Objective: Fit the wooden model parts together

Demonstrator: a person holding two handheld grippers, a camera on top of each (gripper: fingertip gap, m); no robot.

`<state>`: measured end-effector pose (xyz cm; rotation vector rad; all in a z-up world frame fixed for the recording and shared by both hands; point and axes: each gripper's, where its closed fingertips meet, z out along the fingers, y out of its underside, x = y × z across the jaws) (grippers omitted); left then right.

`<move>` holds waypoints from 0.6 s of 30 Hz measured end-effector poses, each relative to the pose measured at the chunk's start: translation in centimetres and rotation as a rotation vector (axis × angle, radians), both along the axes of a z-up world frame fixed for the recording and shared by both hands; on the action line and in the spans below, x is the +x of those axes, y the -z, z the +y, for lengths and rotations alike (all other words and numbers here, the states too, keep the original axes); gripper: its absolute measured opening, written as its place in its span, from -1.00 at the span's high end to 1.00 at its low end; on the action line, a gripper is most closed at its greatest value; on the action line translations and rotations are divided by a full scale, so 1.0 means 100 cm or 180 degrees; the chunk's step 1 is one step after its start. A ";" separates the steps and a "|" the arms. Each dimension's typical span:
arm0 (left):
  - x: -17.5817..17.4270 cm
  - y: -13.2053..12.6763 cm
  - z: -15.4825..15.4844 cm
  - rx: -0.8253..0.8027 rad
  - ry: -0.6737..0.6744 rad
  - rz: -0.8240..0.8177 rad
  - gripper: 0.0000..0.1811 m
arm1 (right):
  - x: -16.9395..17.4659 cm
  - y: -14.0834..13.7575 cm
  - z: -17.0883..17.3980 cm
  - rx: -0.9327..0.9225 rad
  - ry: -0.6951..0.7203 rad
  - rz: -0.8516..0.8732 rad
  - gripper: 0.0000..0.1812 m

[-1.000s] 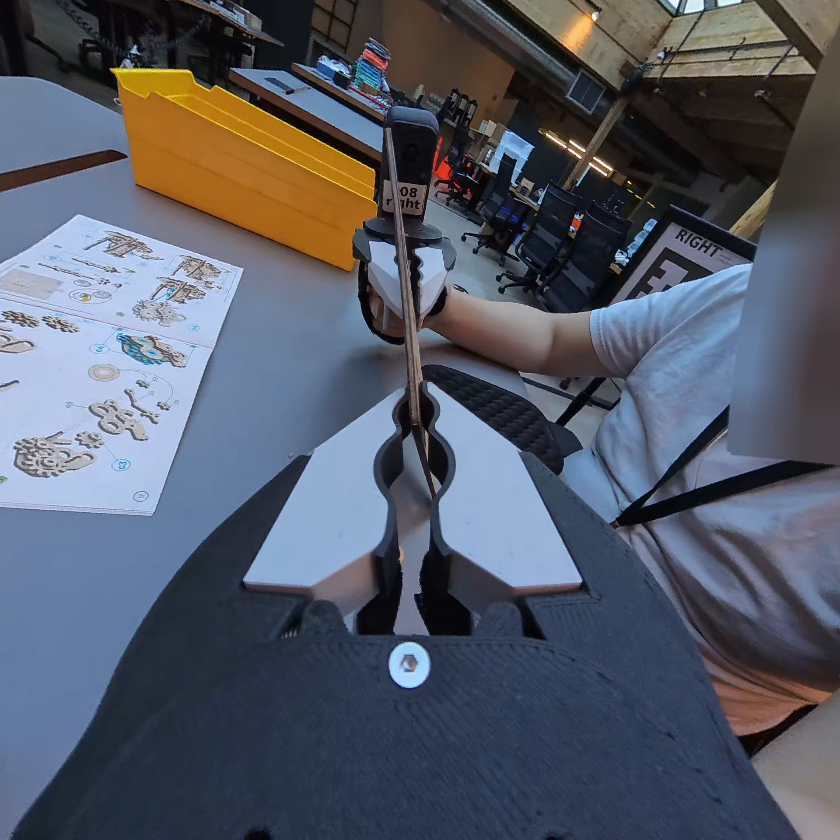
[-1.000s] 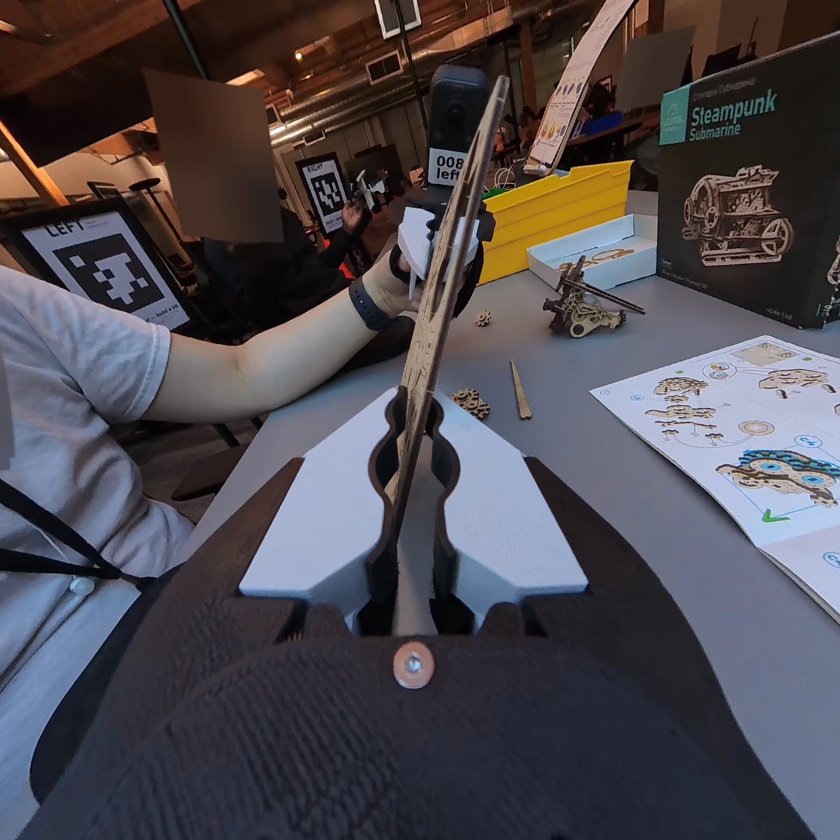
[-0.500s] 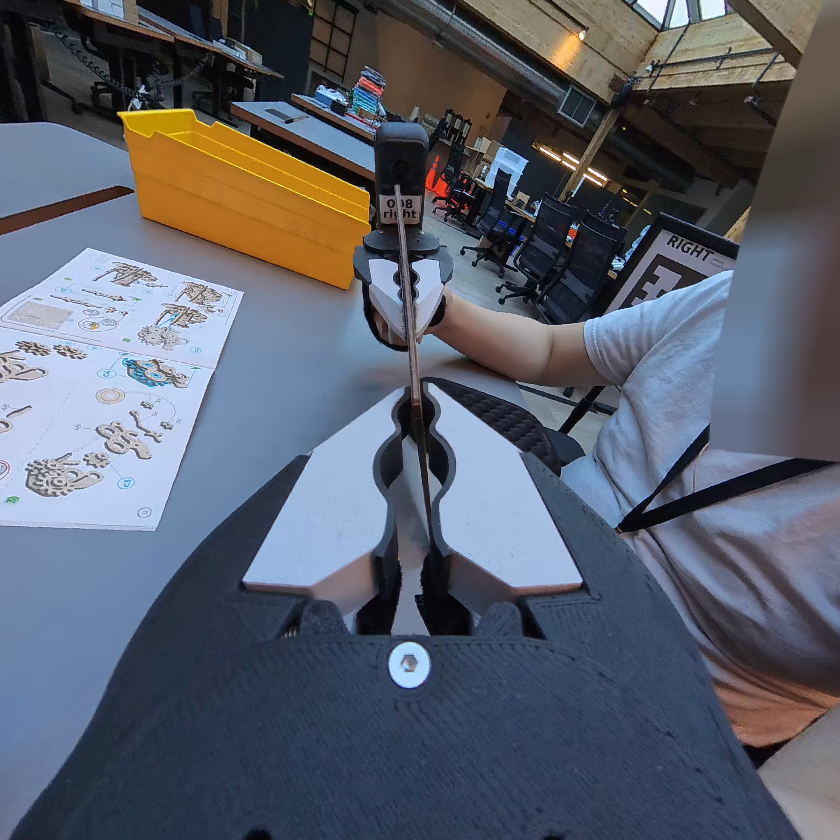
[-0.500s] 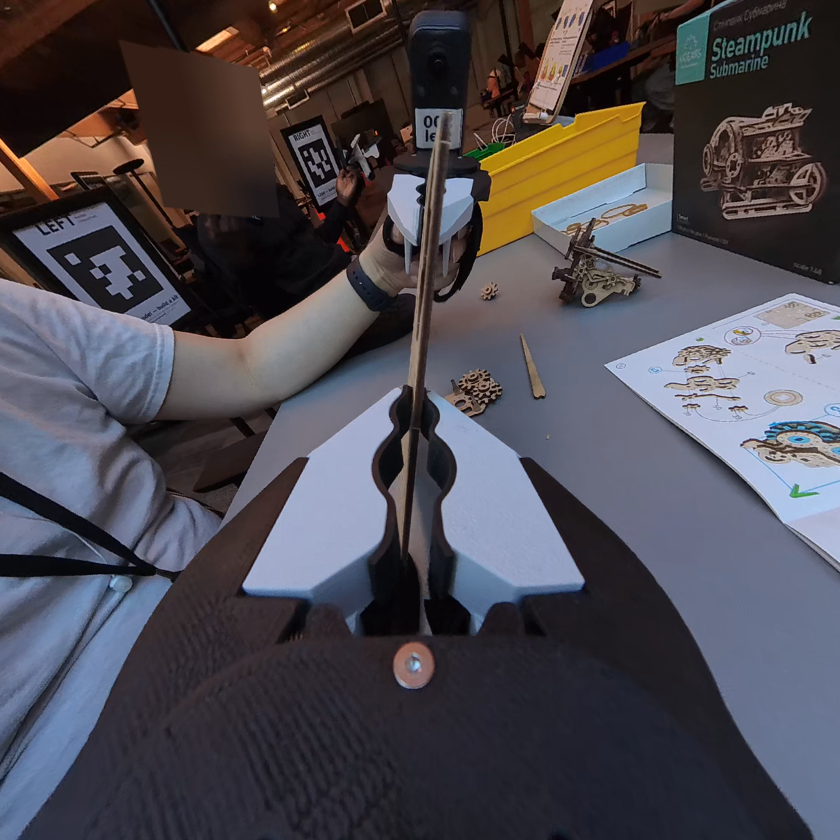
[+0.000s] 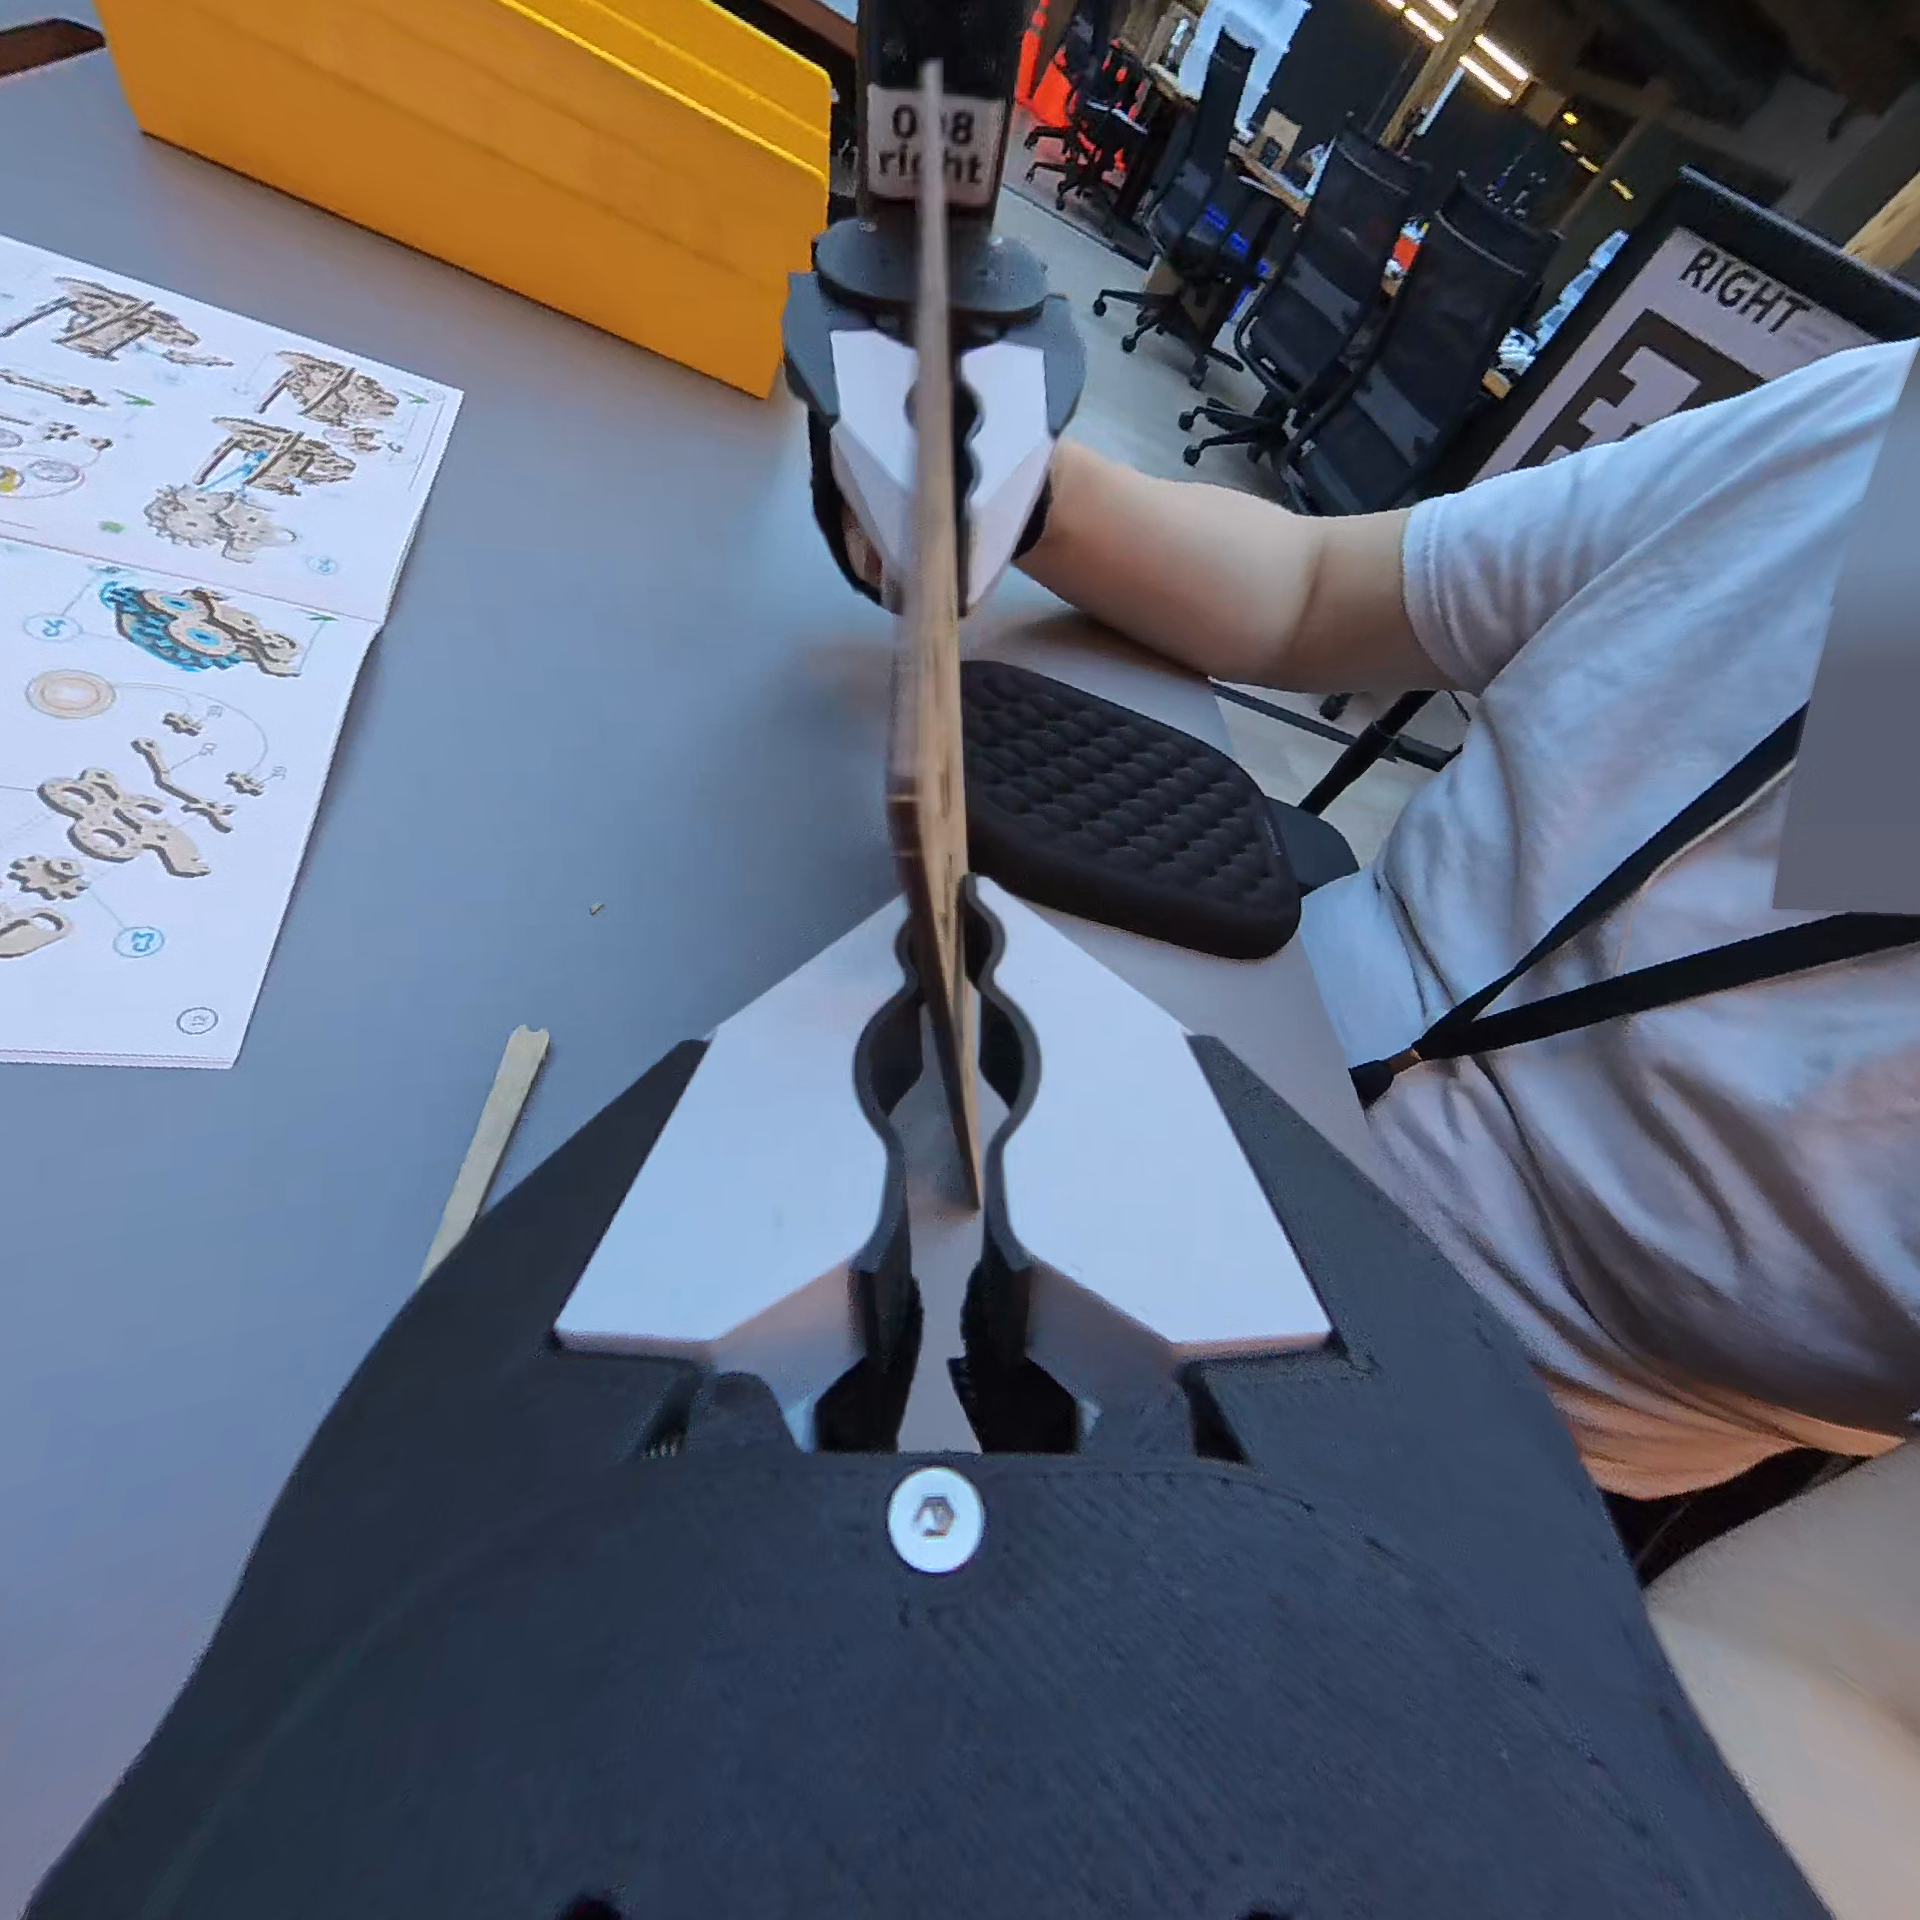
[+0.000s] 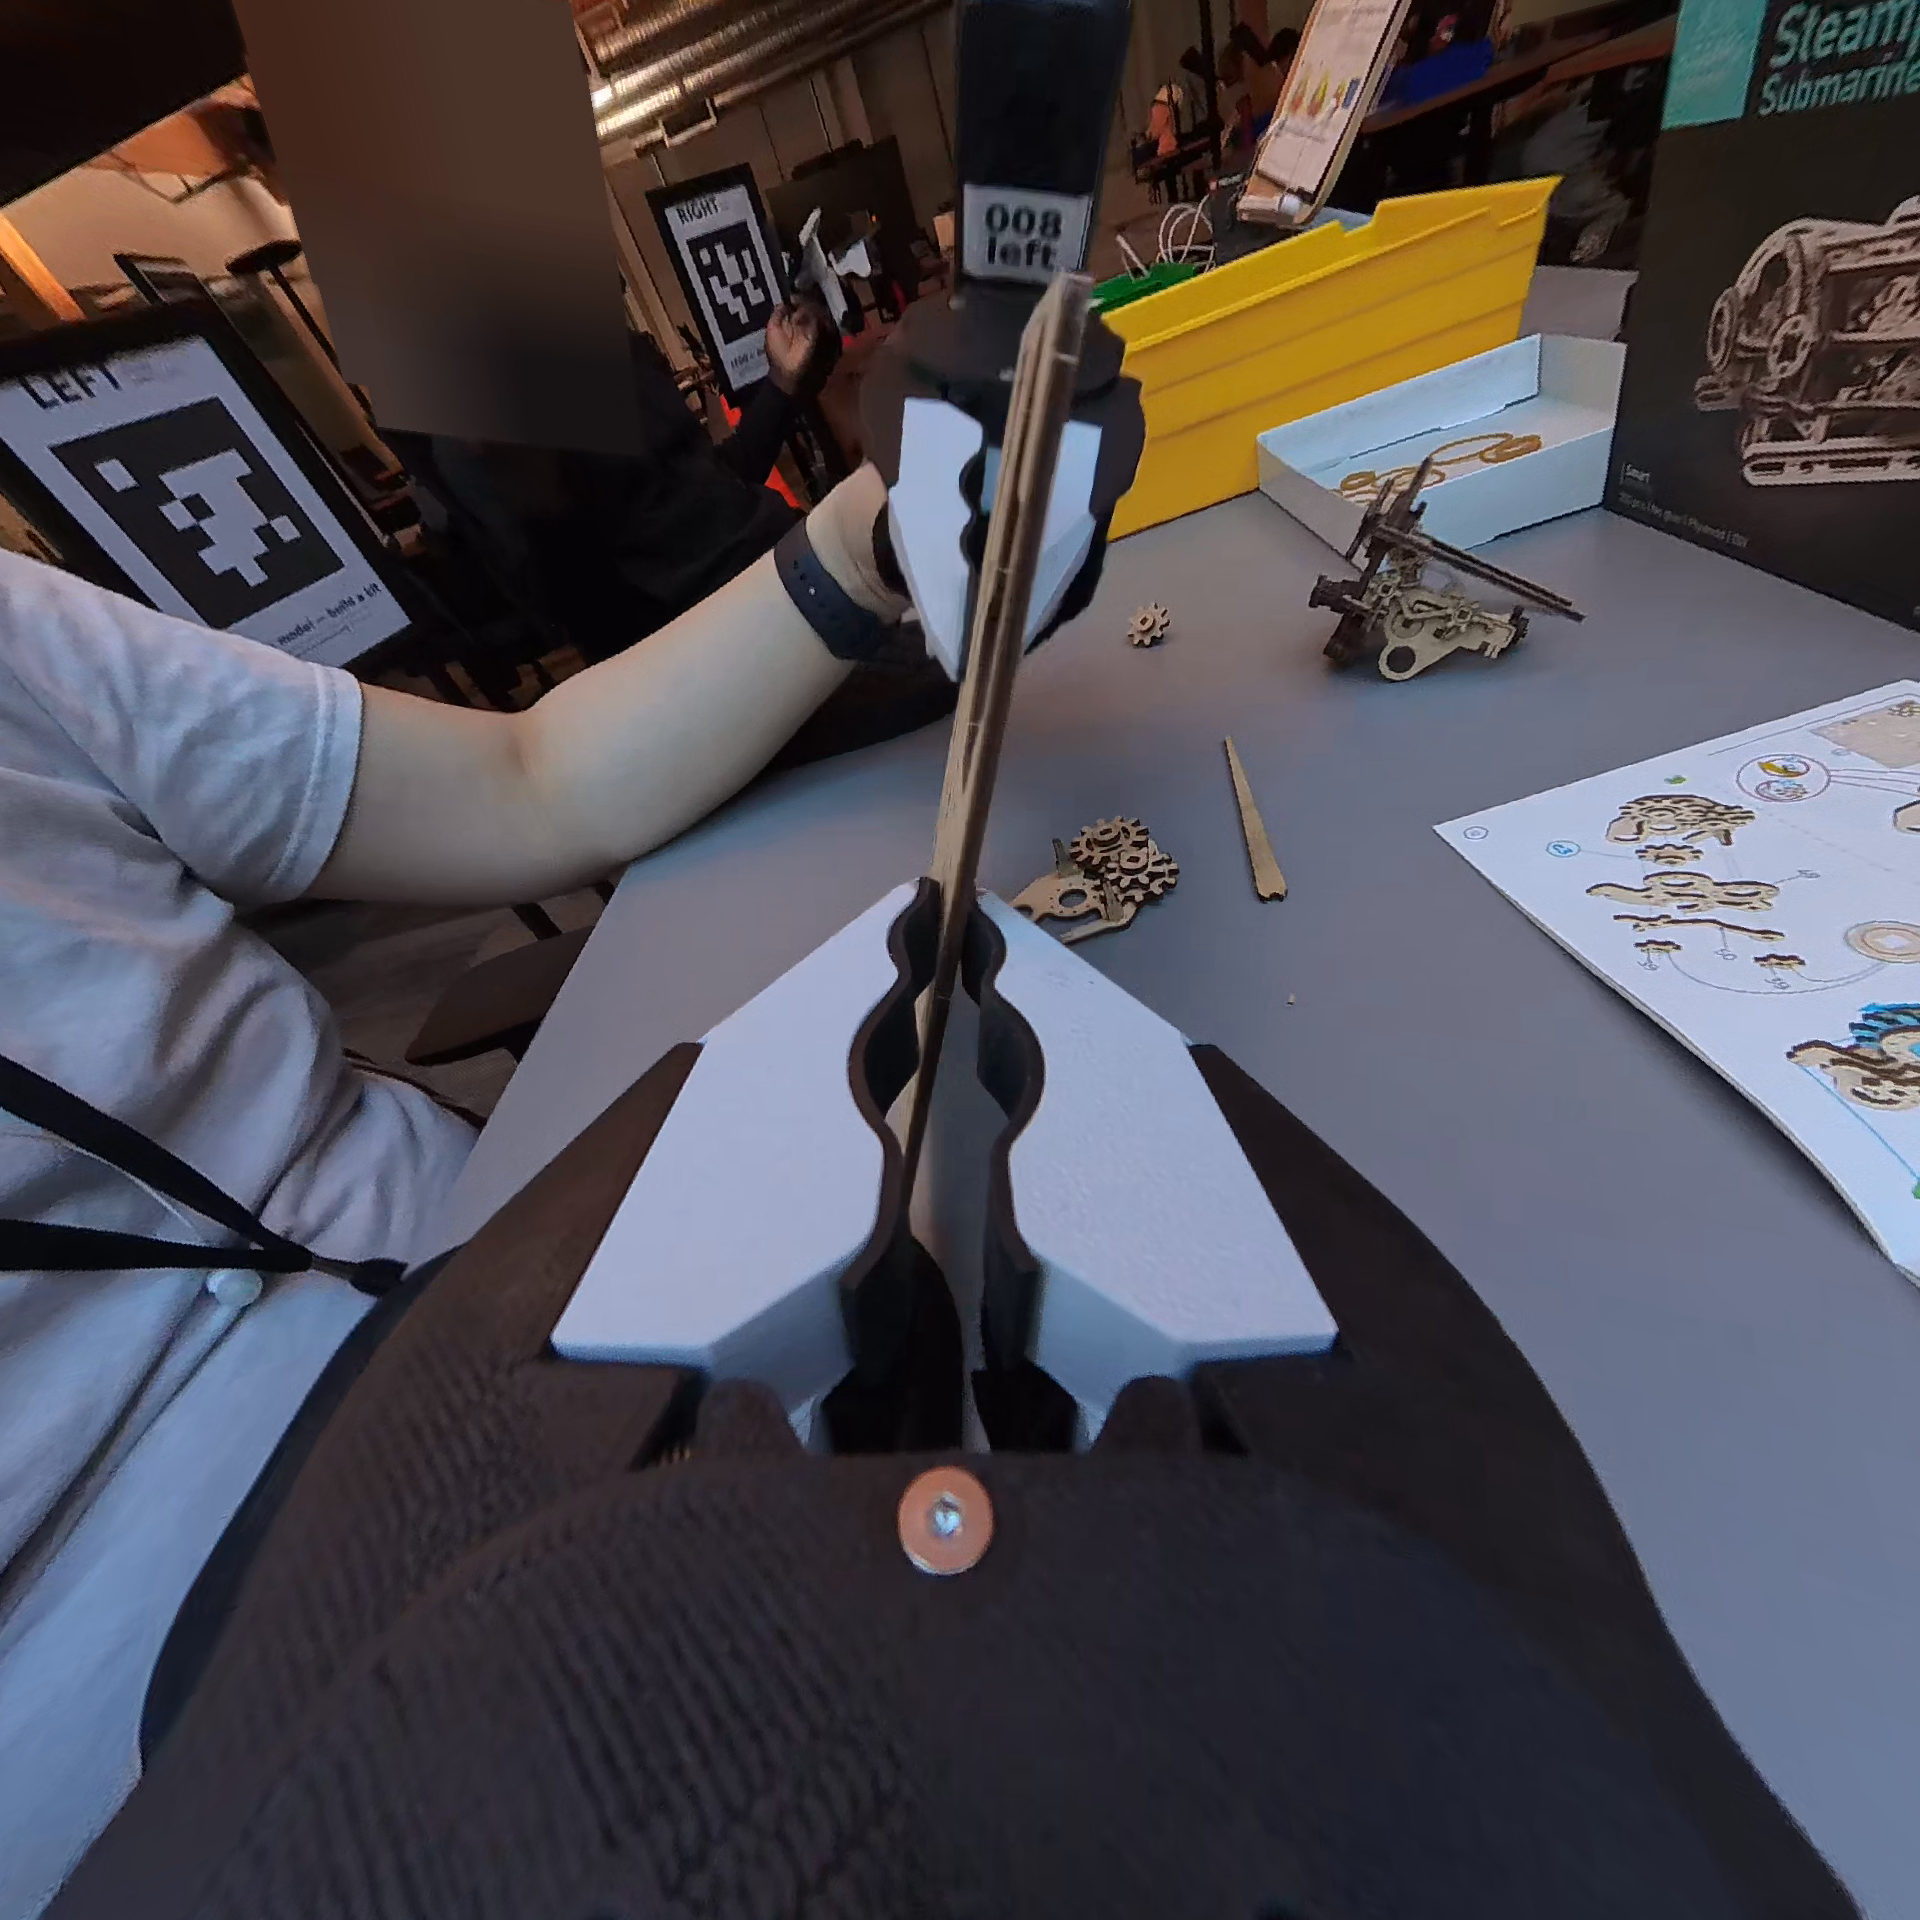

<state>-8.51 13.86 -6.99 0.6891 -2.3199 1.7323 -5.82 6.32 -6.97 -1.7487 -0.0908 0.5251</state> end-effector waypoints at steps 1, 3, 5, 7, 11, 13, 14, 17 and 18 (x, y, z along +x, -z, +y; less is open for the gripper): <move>0.000 -0.001 0.002 0.0024 -0.0011 -0.0022 1.00 | -0.002 0.001 0.001 0.0018 -0.0017 -0.0076 0.98; -0.007 -0.002 0.009 0.0146 0.0025 -0.0065 1.00 | -0.001 -0.003 -0.003 0.0117 -0.0031 -0.0226 0.97; -0.014 -0.002 0.024 0.0325 -0.0039 -0.0163 0.99 | 0.008 -0.016 -0.013 0.0273 0.0025 -0.0297 0.97; -0.022 -0.012 0.041 0.0270 -0.0144 -0.0252 0.99 | 0.027 -0.036 -0.026 0.0498 0.0242 -0.0259 0.97; -0.028 -0.051 0.088 -0.0295 -0.0604 -0.0502 1.00 | 0.072 -0.060 -0.053 0.0838 0.0761 -0.0132 0.99; -0.031 -0.066 0.112 -0.0595 -0.0845 -0.0644 1.00 | 0.088 -0.064 -0.062 0.0957 0.0931 -0.0011 1.00; -0.033 -0.073 0.123 -0.0726 -0.0945 -0.0695 1.00 | 0.093 -0.064 -0.065 0.0992 0.0977 0.0065 1.00; -0.042 -0.092 0.146 -0.1093 -0.1127 -0.0904 1.00 | 0.100 -0.057 -0.064 0.0956 0.1033 0.0170 1.00; -0.046 -0.097 0.150 -0.1162 -0.1157 -0.0976 1.00 | 0.100 -0.053 -0.062 0.0909 0.1034 0.0166 1.00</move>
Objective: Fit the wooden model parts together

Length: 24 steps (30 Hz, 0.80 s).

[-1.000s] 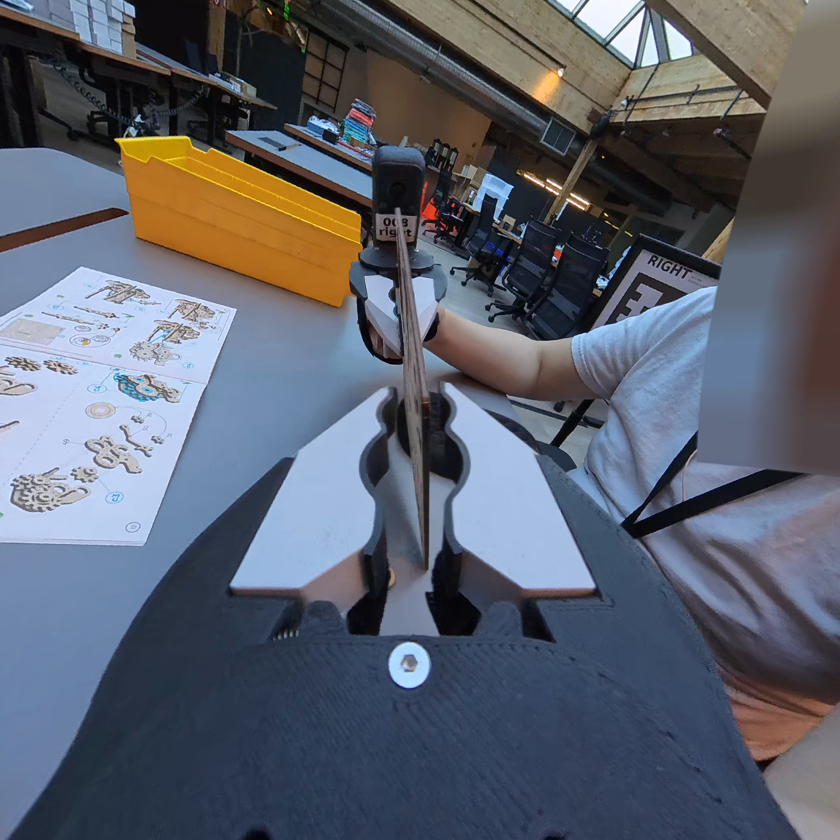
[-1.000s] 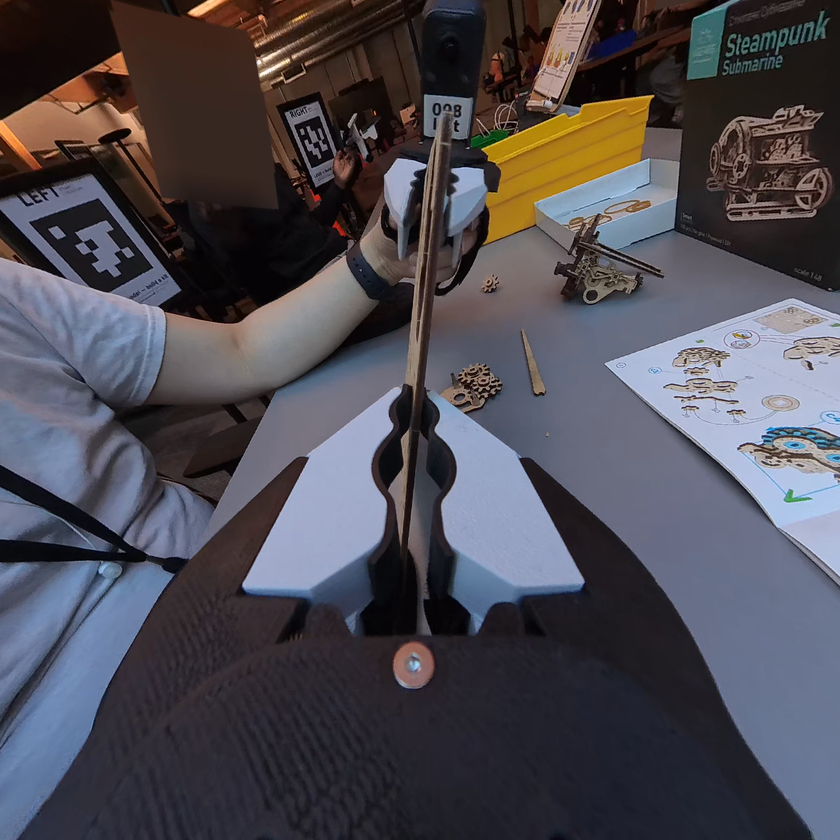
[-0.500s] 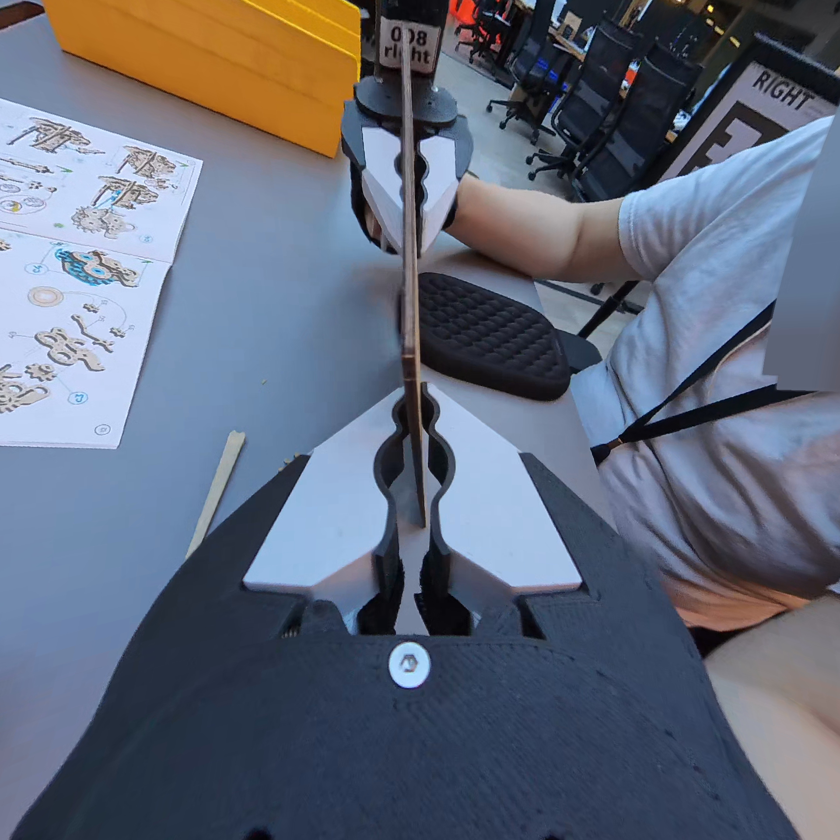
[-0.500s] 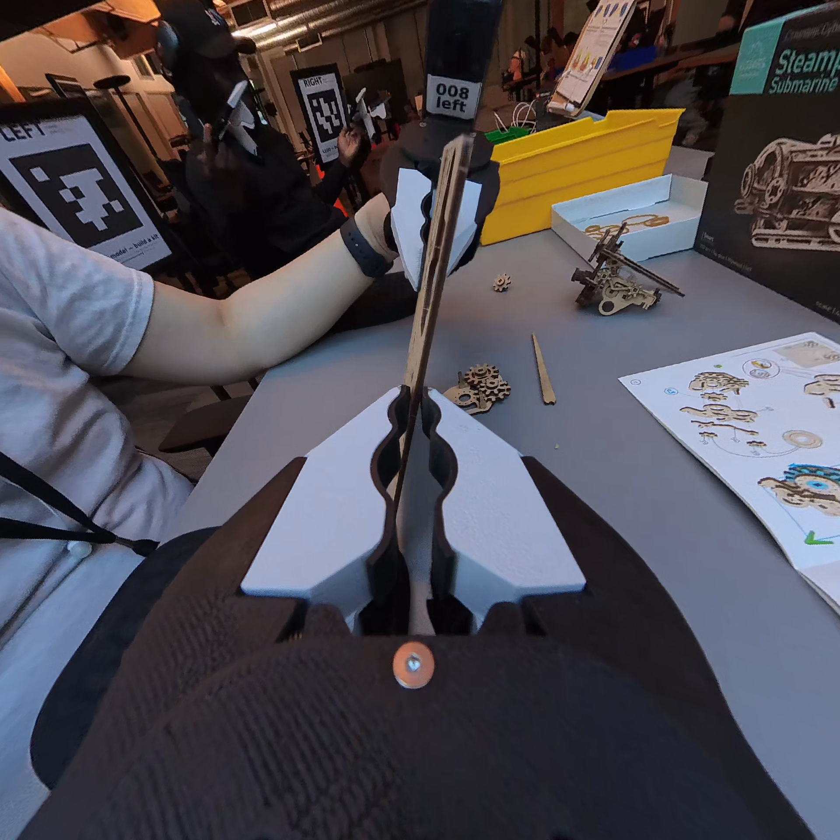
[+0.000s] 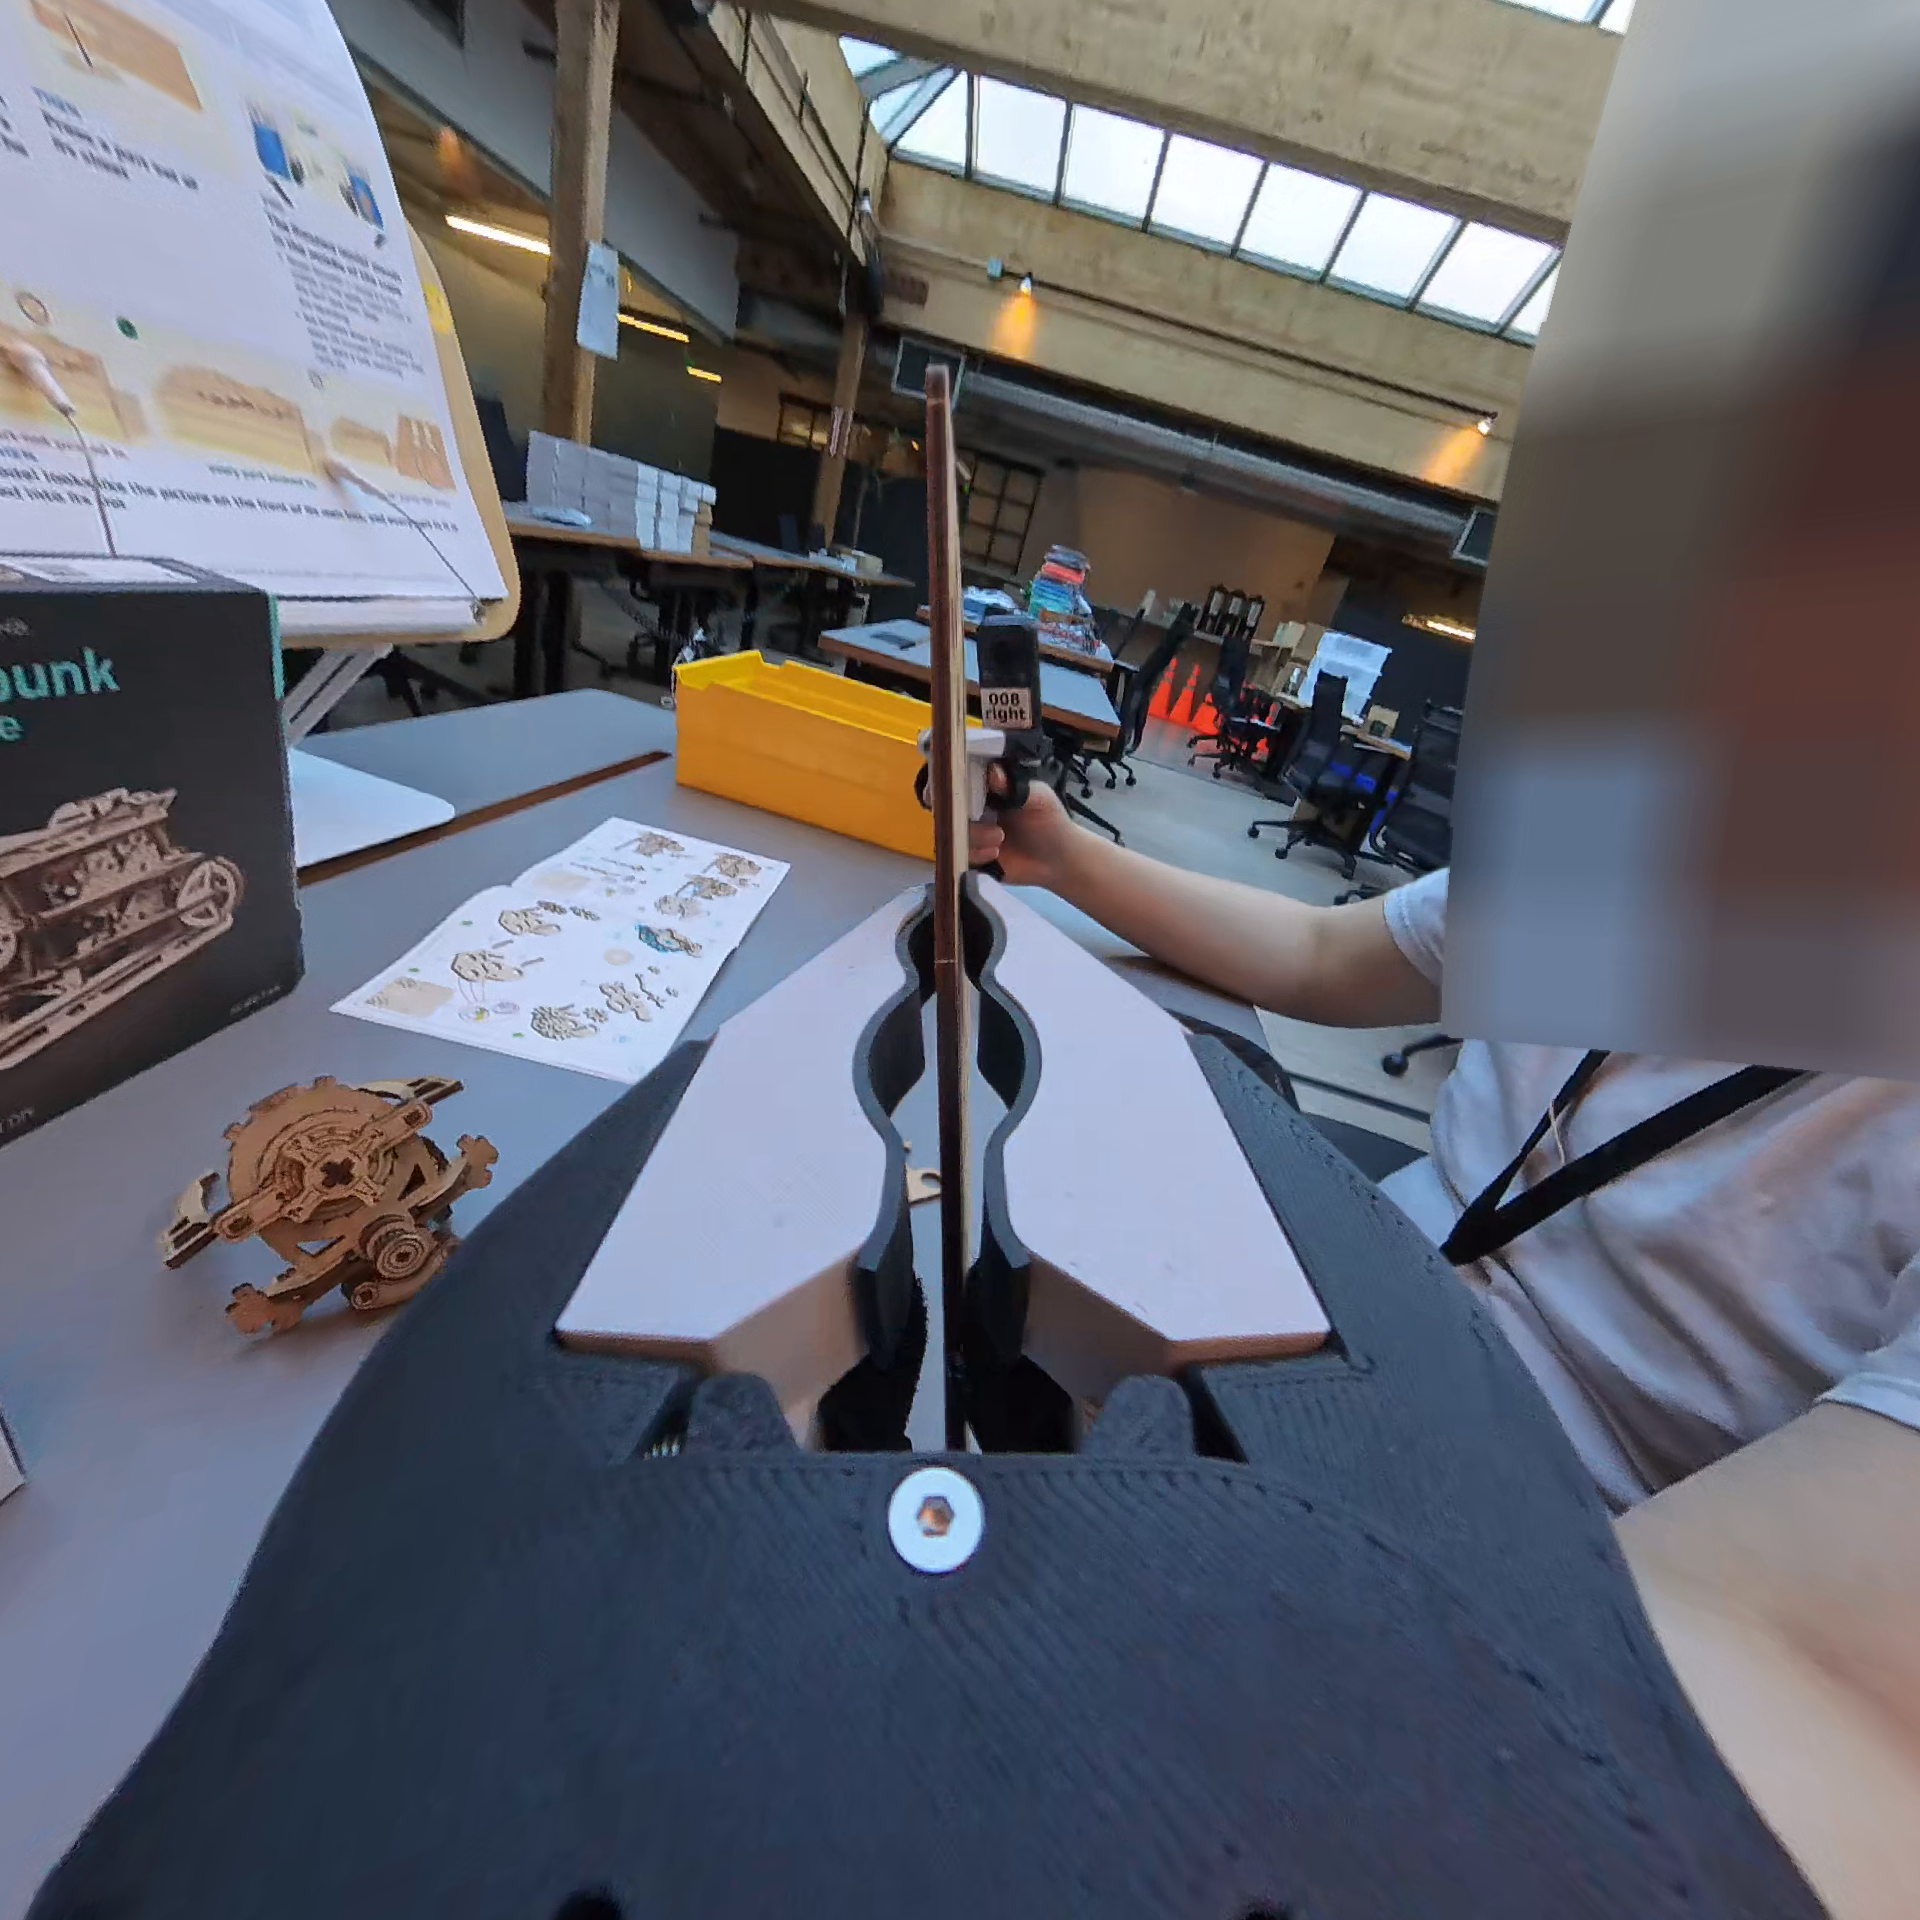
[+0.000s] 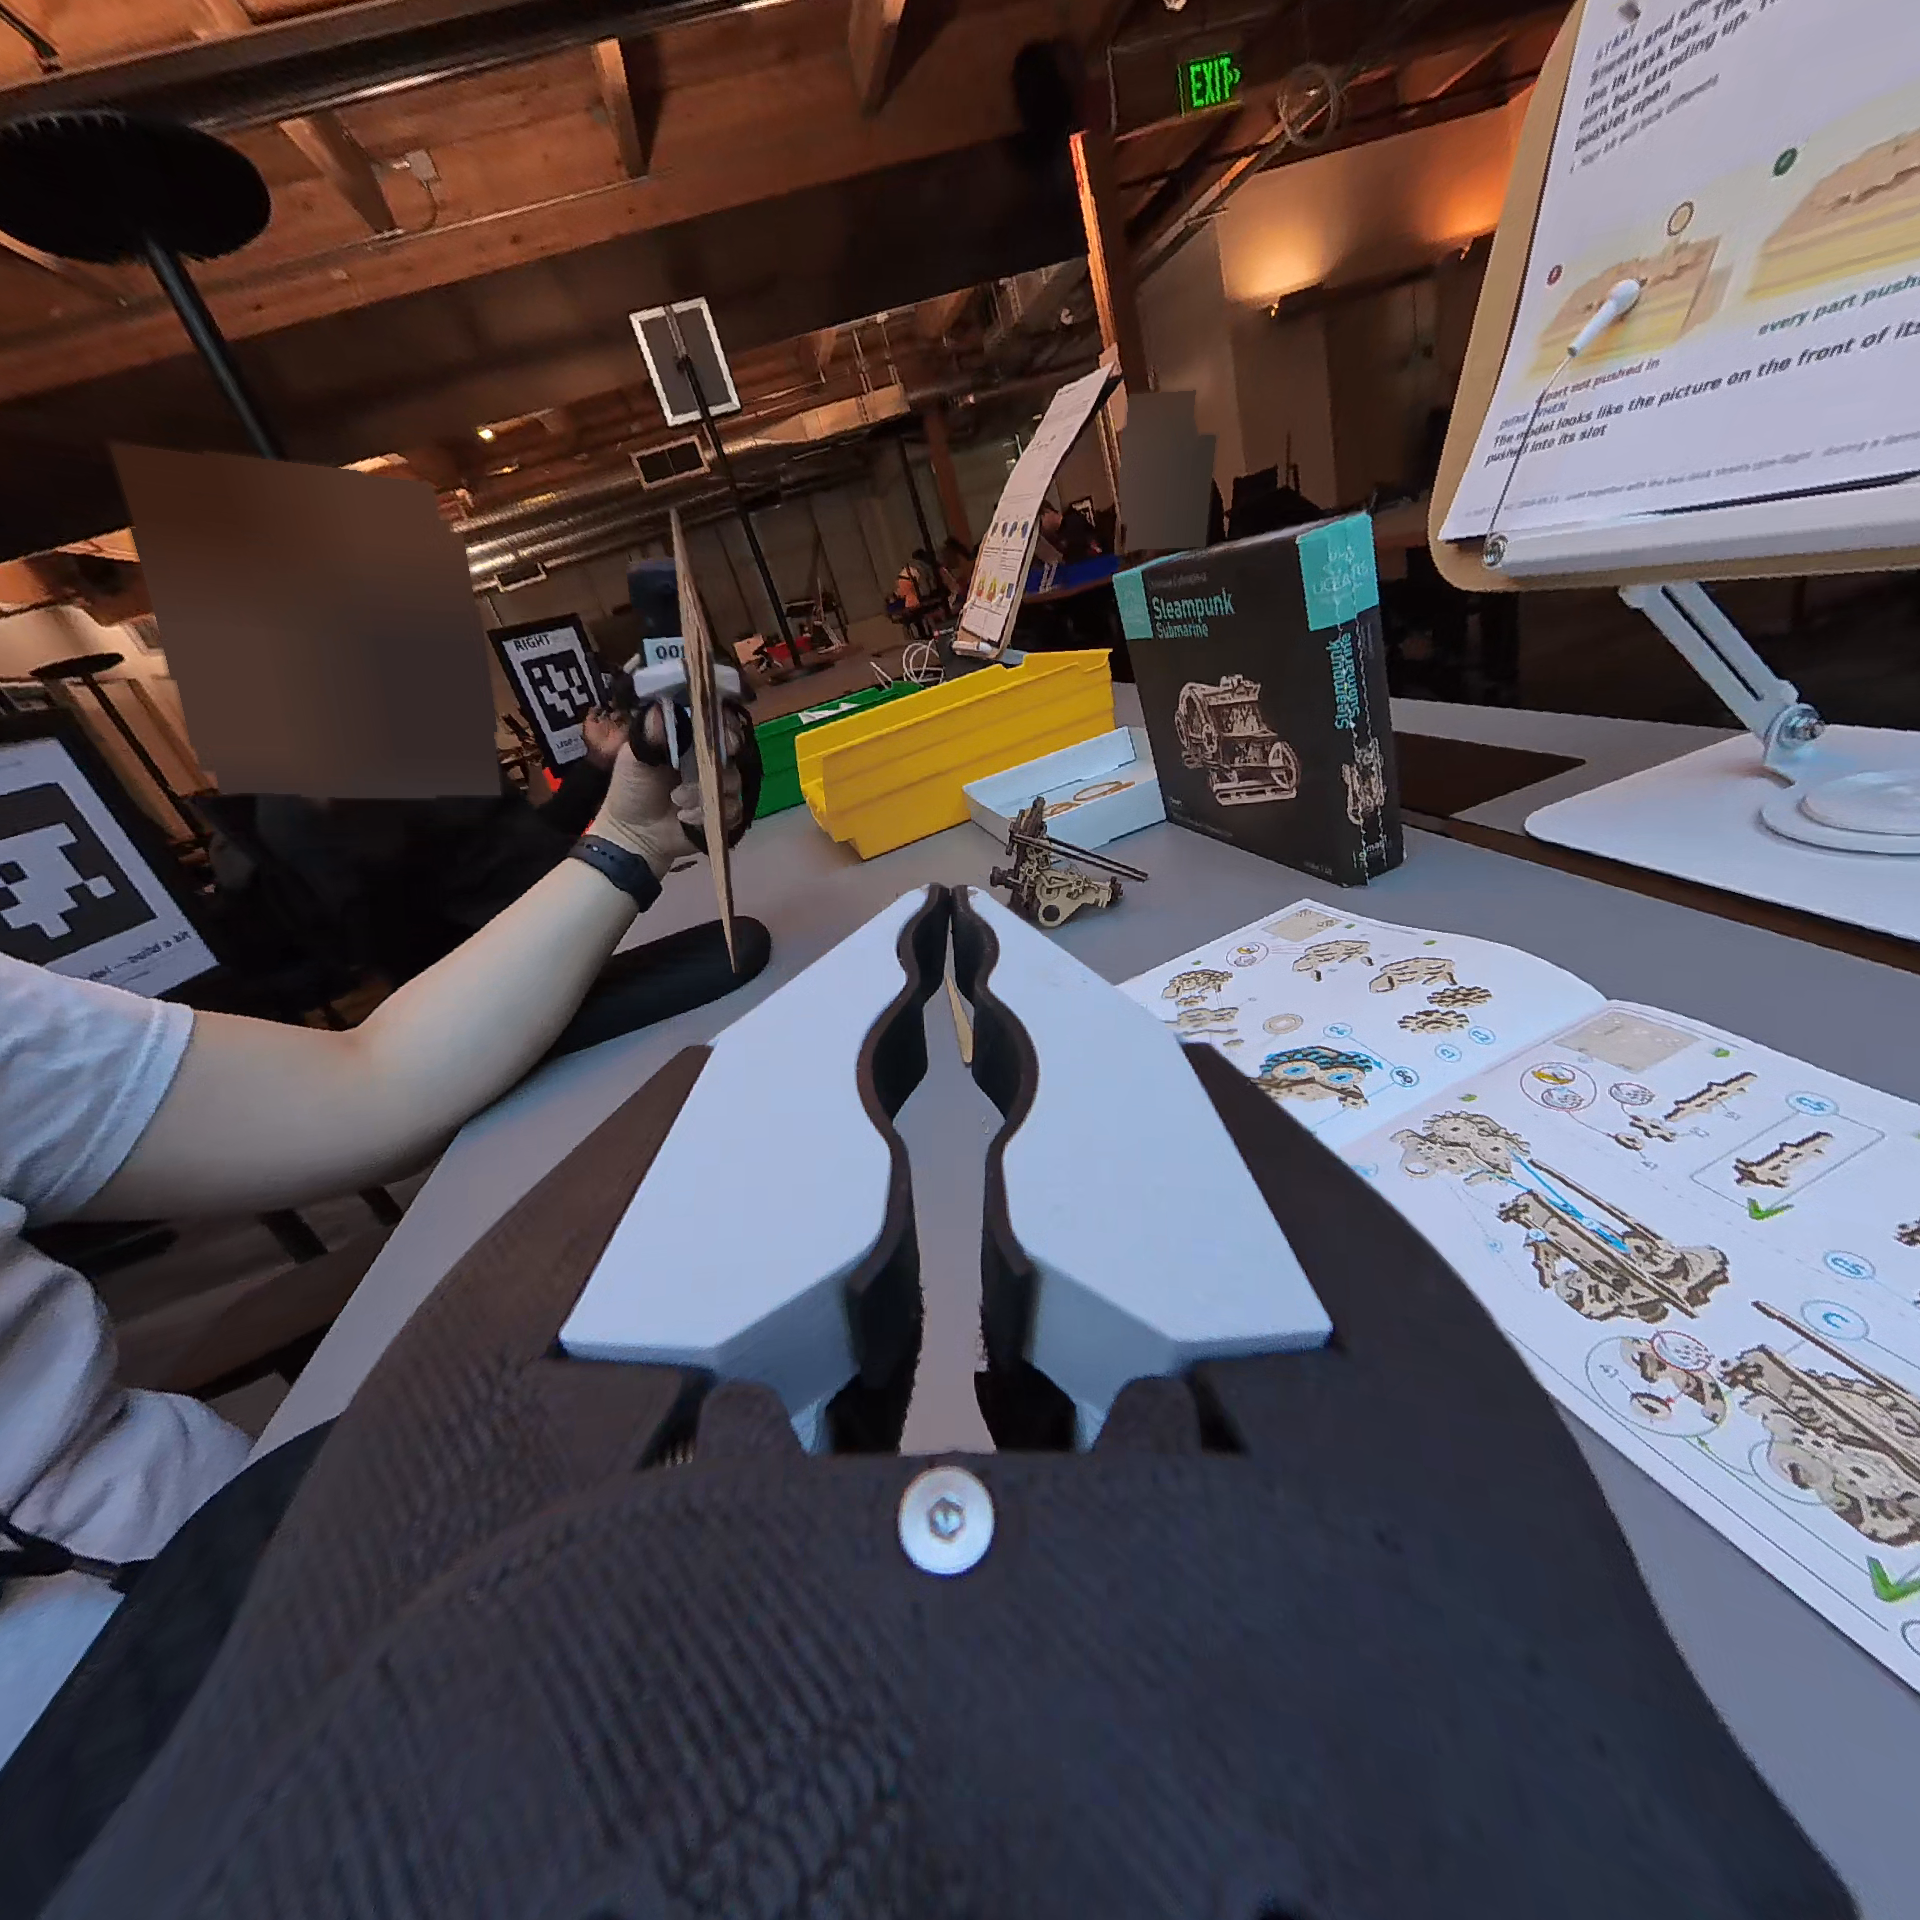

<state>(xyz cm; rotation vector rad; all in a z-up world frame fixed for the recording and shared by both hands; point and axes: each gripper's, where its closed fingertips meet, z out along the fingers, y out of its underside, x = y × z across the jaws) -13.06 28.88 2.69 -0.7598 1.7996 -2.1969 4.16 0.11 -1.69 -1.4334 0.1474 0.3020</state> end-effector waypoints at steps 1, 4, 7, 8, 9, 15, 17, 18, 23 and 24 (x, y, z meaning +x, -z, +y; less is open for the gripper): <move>-0.002 -0.004 0.003 -0.0046 -0.0036 -0.0067 1.00 | -0.001 0.005 0.003 -0.0062 -0.0013 -0.0008 1.00; -0.007 -0.011 0.011 -0.0176 -0.0098 -0.0177 1.00 | -0.008 0.019 0.013 -0.0270 -0.0087 -0.0084 1.00; -0.006 -0.011 0.015 -0.0238 -0.0124 -0.0161 1.00 | -0.017 0.029 0.021 -0.0426 -0.0172 -0.0136 1.00; -0.005 -0.010 0.015 -0.0232 -0.0125 -0.0140 1.00 | -0.020 0.032 0.024 -0.0467 -0.0212 -0.0147 1.00; -0.004 -0.009 0.013 -0.0215 -0.0121 -0.0114 1.00 | -0.023 0.035 0.026 -0.0505 -0.0251 -0.0155 1.00; 0.006 -0.002 -0.009 -0.0062 0.0041 0.0038 1.00 | -0.052 0.027 0.041 -0.0324 -0.0618 0.0054 0.91; 0.011 0.003 -0.028 0.0083 0.0188 0.0112 1.00 | -0.076 0.020 0.053 -0.0230 -0.0815 0.0101 0.81; 0.014 0.005 -0.039 0.0167 0.0258 0.0139 1.00 | -0.087 0.018 0.061 -0.0204 -0.0861 0.0088 0.77; 0.020 0.011 -0.091 0.0297 0.0734 0.0217 1.00 | -0.136 0.015 0.094 -0.0159 -0.0841 -0.0073 0.55; 0.021 0.012 -0.098 0.0308 0.0786 0.0244 1.00 | -0.143 0.013 0.096 -0.0131 -0.0860 -0.0067 0.55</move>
